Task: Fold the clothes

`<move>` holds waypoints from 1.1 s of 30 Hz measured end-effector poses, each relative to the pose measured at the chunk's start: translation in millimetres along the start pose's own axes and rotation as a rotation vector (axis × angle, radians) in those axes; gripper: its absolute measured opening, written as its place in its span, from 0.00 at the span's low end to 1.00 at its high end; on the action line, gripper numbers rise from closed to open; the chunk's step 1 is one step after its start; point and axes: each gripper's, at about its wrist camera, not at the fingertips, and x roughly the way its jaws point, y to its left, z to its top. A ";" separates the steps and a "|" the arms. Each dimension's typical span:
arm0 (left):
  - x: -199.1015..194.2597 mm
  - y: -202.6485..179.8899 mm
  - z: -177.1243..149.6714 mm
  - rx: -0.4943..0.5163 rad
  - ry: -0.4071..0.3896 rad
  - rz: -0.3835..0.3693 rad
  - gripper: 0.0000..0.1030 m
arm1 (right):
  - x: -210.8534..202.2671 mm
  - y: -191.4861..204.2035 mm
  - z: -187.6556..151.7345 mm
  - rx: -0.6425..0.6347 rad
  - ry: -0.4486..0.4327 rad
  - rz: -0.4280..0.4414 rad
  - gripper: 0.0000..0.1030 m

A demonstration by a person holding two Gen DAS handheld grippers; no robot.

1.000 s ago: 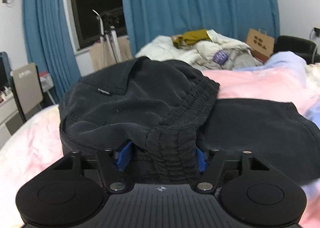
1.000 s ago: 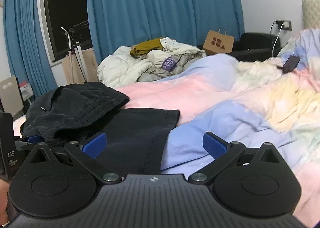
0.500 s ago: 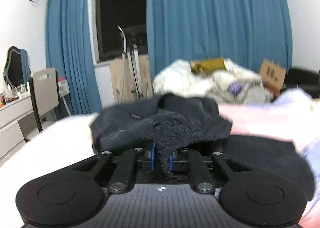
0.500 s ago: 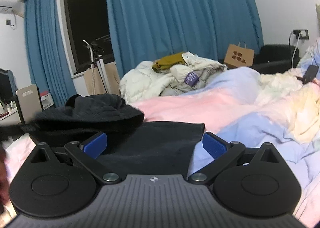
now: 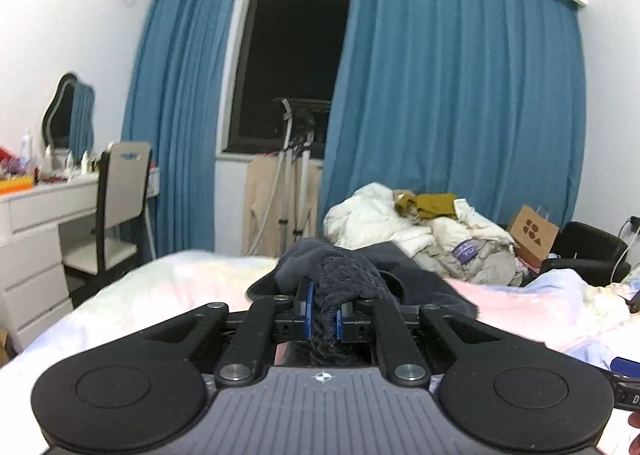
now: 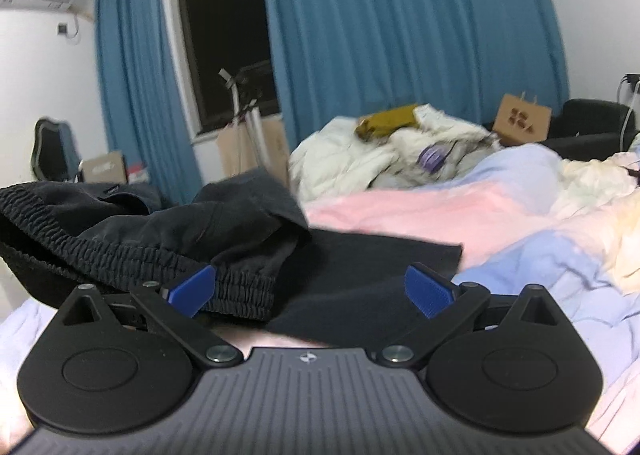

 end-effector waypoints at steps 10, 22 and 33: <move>5.7 62.4 -25.9 -0.156 0.062 0.025 0.11 | 70.0 46.8 -31.1 -0.150 0.183 0.019 0.86; 52.6 91.4 -49.5 -0.223 0.133 0.110 0.11 | 156.8 60.7 -44.7 -0.171 0.118 0.008 0.45; 78.8 68.4 -60.2 -0.128 0.169 0.134 0.16 | 143.5 37.0 -39.6 0.007 0.018 0.082 0.08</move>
